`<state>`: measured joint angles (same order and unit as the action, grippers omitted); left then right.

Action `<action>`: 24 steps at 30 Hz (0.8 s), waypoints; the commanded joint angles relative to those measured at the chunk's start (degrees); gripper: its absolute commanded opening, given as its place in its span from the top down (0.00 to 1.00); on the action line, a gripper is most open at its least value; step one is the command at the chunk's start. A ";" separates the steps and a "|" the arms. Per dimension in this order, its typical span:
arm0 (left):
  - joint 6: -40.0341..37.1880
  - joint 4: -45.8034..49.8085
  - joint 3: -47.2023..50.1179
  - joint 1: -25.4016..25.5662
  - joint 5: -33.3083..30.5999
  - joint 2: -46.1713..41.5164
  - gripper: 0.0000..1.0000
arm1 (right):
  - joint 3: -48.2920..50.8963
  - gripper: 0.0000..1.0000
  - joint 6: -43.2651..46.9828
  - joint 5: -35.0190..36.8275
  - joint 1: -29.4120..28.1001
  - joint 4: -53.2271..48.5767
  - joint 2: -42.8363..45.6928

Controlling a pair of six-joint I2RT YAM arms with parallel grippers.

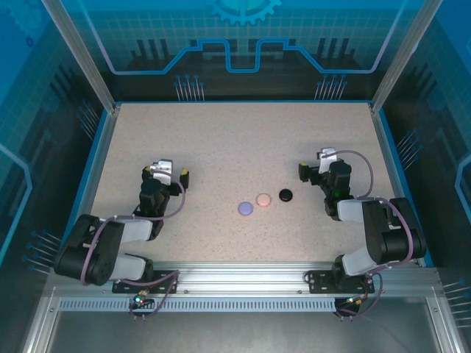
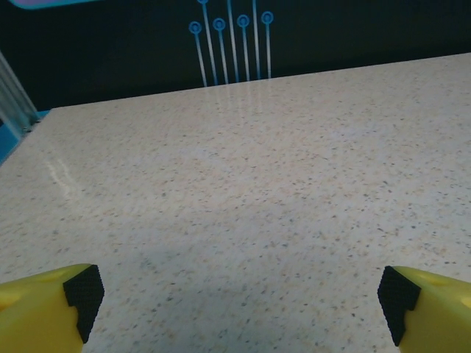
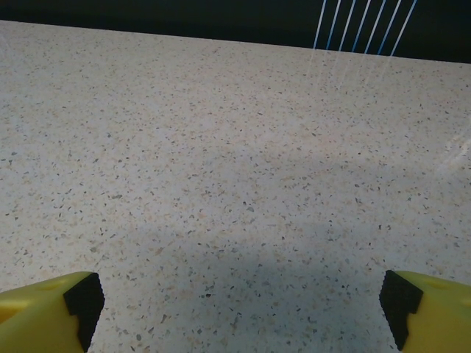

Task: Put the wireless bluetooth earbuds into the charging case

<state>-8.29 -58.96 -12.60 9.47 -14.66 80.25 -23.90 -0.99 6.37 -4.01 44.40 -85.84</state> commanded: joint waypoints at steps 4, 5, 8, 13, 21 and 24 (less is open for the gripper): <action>2.56 -16.50 0.93 -2.40 1.49 11.23 0.01 | -0.28 0.00 0.40 -0.59 0.72 -0.28 -0.22; 2.33 -13.24 -0.36 -2.57 2.59 10.56 0.01 | -0.28 0.00 0.44 -0.58 0.70 -0.28 -0.20; 3.94 -6.10 -3.68 -3.60 1.91 9.62 0.01 | -0.27 0.00 0.44 -0.52 0.62 -0.28 -0.28; 9.42 4.84 -8.44 -7.52 1.29 8.69 0.01 | -0.44 0.00 0.83 0.10 0.24 -0.41 -0.29; 9.96 3.92 -8.14 -7.89 0.64 8.73 0.01 | -0.57 0.00 0.89 -0.02 0.08 -0.75 -0.38; 9.96 3.93 -8.14 -7.89 0.60 8.78 0.01 | -0.82 0.00 1.01 -1.06 0.26 -1.12 -0.38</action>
<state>0.25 -55.42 -20.32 1.98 -13.85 89.82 -23.90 -0.95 6.33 -4.03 43.70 -85.84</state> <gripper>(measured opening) 0.989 0.999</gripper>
